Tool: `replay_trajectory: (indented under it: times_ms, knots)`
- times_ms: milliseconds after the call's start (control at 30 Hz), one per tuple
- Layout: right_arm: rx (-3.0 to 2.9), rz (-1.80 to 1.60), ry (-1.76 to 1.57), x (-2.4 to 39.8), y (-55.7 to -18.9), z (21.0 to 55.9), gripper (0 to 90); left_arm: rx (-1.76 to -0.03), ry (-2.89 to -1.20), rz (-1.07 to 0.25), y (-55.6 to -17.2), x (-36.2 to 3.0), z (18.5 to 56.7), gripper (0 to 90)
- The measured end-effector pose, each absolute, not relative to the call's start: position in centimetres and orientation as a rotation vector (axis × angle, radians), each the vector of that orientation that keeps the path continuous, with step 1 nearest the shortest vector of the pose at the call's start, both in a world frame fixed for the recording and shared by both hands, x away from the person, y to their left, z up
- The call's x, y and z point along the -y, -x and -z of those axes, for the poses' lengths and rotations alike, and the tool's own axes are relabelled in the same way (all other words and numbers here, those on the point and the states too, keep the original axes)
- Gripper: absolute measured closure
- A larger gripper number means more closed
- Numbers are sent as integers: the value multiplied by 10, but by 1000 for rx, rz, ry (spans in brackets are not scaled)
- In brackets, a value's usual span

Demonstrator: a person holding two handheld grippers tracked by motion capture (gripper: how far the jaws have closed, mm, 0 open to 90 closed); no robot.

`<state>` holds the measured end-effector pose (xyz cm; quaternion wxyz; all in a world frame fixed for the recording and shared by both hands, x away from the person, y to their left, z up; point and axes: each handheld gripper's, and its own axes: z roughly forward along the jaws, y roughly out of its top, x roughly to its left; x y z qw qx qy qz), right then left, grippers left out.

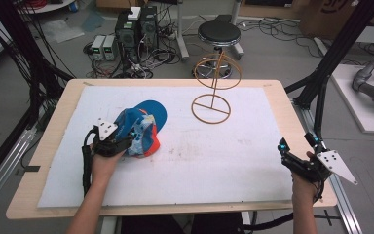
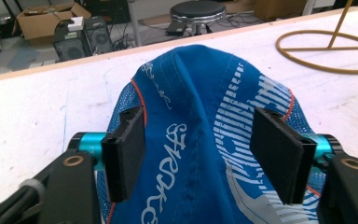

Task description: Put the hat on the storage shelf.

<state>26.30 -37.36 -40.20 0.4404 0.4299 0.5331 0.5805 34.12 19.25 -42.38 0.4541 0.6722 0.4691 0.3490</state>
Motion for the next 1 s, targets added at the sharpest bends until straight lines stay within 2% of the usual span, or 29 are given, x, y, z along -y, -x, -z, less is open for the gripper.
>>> replay_trajectory:
  times_ms: [233, 333, 367, 400, 467, 667, 1000]
  knots:
    - [-1326, -1441, -1067, 374, -263, 402, 108, -1195, -1678, -853, -343, -192, 426, 483]
    - [-1327, -1440, -1065, 374, -264, 402, 108, -1189, -1680, -859, -342, -192, 425, 583]
    - [-1327, -1440, -1065, 374, -264, 402, 108, -1188, -1682, -858, -342, -192, 425, 583]
    - [-1326, -1440, -1068, 374, -263, 402, 108, -1185, -1682, -855, -342, -192, 425, 649]
    - [-1327, -1442, -1073, 373, -263, 402, 108, -1188, -1680, -855, -342, -193, 425, 716]
    - [-1329, -1441, -1070, 373, -263, 402, 108, -1189, -1695, -827, -343, -195, 426, 863]
    - [-1329, -1441, -1074, 373, -264, 402, 108, -1172, -1655, -806, -342, -198, 422, 890]
